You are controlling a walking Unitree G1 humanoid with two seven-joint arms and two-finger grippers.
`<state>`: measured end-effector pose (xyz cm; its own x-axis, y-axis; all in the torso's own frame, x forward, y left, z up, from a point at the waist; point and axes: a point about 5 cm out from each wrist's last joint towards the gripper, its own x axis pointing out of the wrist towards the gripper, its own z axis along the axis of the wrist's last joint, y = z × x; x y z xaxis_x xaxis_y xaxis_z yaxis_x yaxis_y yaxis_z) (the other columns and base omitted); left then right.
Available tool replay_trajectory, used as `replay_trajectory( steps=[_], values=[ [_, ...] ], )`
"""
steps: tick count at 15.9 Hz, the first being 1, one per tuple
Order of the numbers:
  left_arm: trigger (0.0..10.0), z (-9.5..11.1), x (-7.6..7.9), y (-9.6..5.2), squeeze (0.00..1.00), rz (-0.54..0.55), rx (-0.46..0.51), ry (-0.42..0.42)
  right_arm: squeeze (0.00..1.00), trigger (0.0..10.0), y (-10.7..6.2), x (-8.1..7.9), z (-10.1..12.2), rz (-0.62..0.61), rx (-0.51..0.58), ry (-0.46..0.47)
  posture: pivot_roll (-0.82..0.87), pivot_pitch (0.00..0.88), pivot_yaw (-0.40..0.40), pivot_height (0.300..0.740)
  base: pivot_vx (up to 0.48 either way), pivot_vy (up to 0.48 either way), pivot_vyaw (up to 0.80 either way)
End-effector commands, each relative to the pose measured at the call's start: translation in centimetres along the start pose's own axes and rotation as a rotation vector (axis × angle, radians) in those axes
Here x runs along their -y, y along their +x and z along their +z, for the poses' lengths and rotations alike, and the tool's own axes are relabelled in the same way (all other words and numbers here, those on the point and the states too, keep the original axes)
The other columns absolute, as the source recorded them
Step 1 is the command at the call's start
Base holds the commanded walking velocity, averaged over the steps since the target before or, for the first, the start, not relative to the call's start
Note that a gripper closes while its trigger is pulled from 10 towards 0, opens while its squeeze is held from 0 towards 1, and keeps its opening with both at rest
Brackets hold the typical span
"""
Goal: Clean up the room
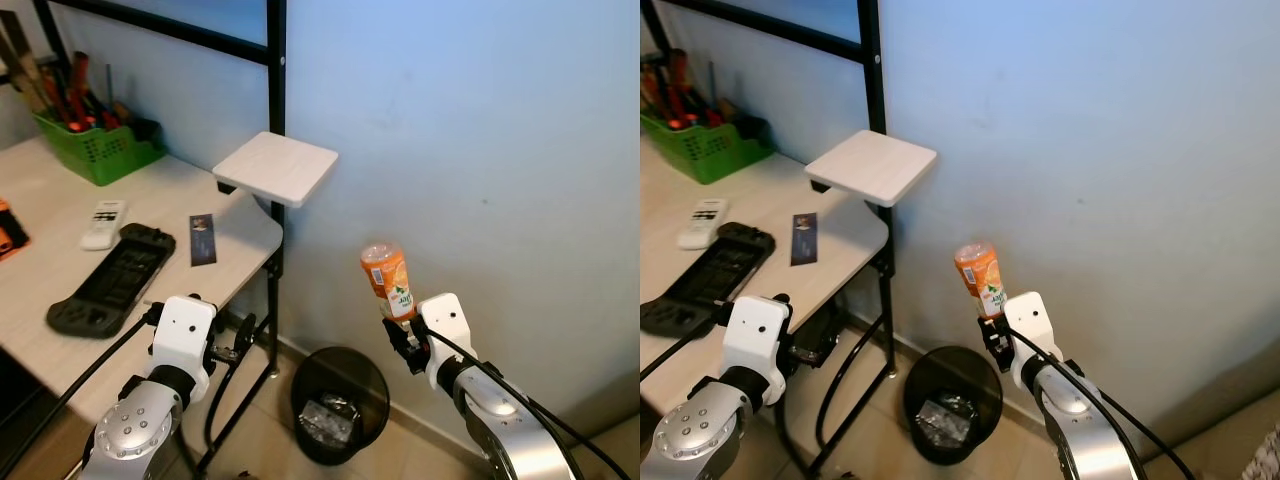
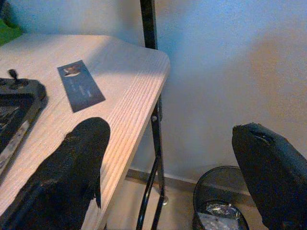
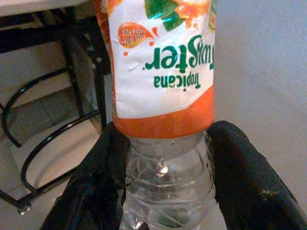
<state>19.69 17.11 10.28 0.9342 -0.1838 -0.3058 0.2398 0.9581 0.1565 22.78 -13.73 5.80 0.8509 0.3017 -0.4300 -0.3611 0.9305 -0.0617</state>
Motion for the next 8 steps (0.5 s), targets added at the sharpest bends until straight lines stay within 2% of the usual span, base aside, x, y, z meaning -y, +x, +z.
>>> replay_trajectory(
  steps=[1, 2, 4, 6, 8],
  values=[
    [10.0, -0.22, 0.31, 0.08, 0.0, -0.02, -0.014, -0.006, 0.0, 10.0, -0.08, 0.86, -0.3, -0.035, -0.026, 0.031, 0.07, 0.0, -0.032, 0.74, 0.307, 0.0, -0.77],
    [10.0, -0.23, 0.33, 0.09, 0.0, -0.021, -0.014, -0.006, 0.0, 10.0, -0.11, 0.92, -0.26, -0.038, -0.022, 0.028, 0.07, 0.0, -0.031, 0.74, 0.307, 0.0, -0.8],
    [10.0, -0.18, 0.36, 0.15, 0.0, -0.028, -0.013, -0.006, 0.0, 10.0, -0.2, 0.98, -0.06, -0.044, -0.007, 0.015, 0.06, 0.0, -0.026, 0.74, 0.317, 0.0, 0.0],
    [10.0, 0.0, 0.51, 0.14, 0.0, -0.047, -0.002, 0.008, 0.0, 10.0, -0.16, 0.86, -0.06, -0.039, -0.013, 0.02, 0.06, 0.0, -0.024, 0.74, 0.0, 0.0, 0.0],
    [10.0, -0.01, 0.69, 0.14, 0.0, -0.079, -0.014, 0.029, 0.0, 10.0, -0.01, 0.41, -0.09, 0.024, -0.024, -0.079, 0.06, 0.0, -0.019, 0.74, 0.0, 0.0, 0.22]
  ],
)
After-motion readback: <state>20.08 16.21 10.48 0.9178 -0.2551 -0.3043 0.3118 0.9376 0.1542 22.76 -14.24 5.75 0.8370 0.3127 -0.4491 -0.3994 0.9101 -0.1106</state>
